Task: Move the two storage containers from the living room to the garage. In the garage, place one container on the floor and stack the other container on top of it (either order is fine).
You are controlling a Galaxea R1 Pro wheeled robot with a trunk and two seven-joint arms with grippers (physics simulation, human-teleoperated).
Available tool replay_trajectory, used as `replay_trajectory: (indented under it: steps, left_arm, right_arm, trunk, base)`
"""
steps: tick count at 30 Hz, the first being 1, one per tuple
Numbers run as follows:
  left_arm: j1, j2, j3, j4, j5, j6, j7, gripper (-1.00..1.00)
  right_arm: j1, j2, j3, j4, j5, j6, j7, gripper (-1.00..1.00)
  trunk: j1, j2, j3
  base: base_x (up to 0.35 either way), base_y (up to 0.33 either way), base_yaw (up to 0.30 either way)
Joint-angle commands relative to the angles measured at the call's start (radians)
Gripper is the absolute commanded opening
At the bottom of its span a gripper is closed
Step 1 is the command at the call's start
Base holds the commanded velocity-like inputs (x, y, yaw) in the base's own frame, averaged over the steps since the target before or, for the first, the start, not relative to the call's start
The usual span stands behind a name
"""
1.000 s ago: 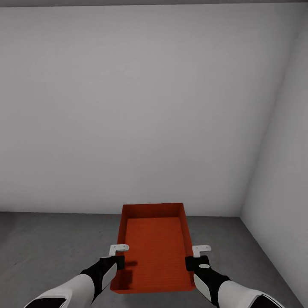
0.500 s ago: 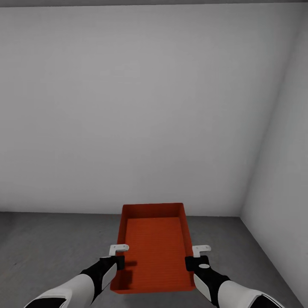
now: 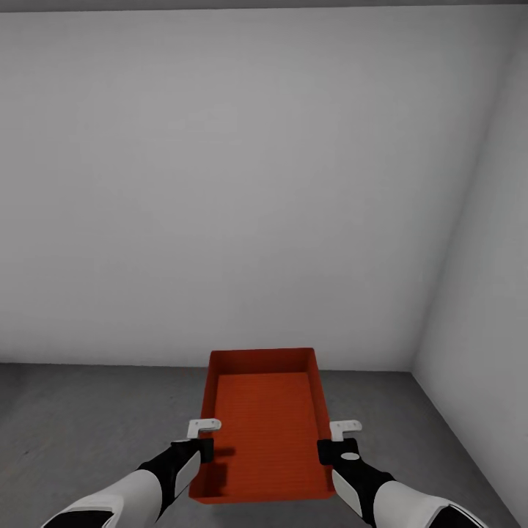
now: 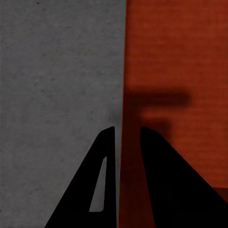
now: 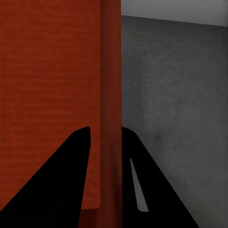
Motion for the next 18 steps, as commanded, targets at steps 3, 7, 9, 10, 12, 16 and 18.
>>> replay_trajectory:
  steps: [3, 7, 9, 10, 12, 16, 18]
  left_arm:
    - [0.000, 0.015, -0.020, -0.006, -0.022, 0.007, 0.020, -1.00]
    - [0.000, 0.016, -0.020, -0.006, -0.021, 0.008, 0.020, -1.00]
    - [0.000, 0.016, -0.020, -0.006, -0.021, 0.008, 0.020, -1.00]
    - [0.000, 0.016, -0.020, -0.006, -0.021, 0.008, 0.020, -1.00]
    - [0.000, 0.016, -0.020, -0.006, -0.021, 0.008, 0.020, -1.00]
    - [0.000, 0.016, -0.020, -0.006, -0.021, 0.009, 0.020, -1.00]
    - [0.000, 0.016, -0.020, -0.006, -0.021, 0.009, 0.020, -1.00]
  right_arm:
    - [-0.001, 0.000, -0.023, 0.032, -0.021, -0.006, -0.012, -1.00]
    - [-0.001, 0.000, -0.023, 0.032, -0.021, -0.006, -0.012, -1.00]
    - [-0.001, 0.000, -0.023, 0.032, -0.021, -0.006, -0.012, -1.00]
    - [-0.001, 0.000, -0.023, 0.032, -0.021, -0.006, -0.012, -1.00]
    - [-0.001, 0.000, -0.023, 0.032, -0.021, -0.006, -0.012, -1.00]
    - [-0.001, -0.001, -0.023, 0.032, -0.021, -0.005, -0.012, -1.00]
    - [-0.001, -0.001, -0.023, 0.032, -0.021, -0.005, -0.012, -1.00]
  trunk:
    - [0.004, -0.009, -0.005]
    - [0.020, -0.037, -0.018]
    - [0.027, -0.051, -0.024]
    - [0.031, -0.058, -0.027]
    - [0.039, -0.072, -0.033]
    - [0.054, -0.100, -0.048]
    - [0.062, -0.114, -0.057]
  base:
    - [0.000, 0.000, 0.000]
    - [0.000, 0.000, 0.000]
    - [0.000, 0.000, 0.000]
    - [0.000, 0.000, 0.000]
    - [0.000, 0.000, 0.000]
    - [0.000, 0.000, 0.000]
    - [0.000, 0.000, 0.000]
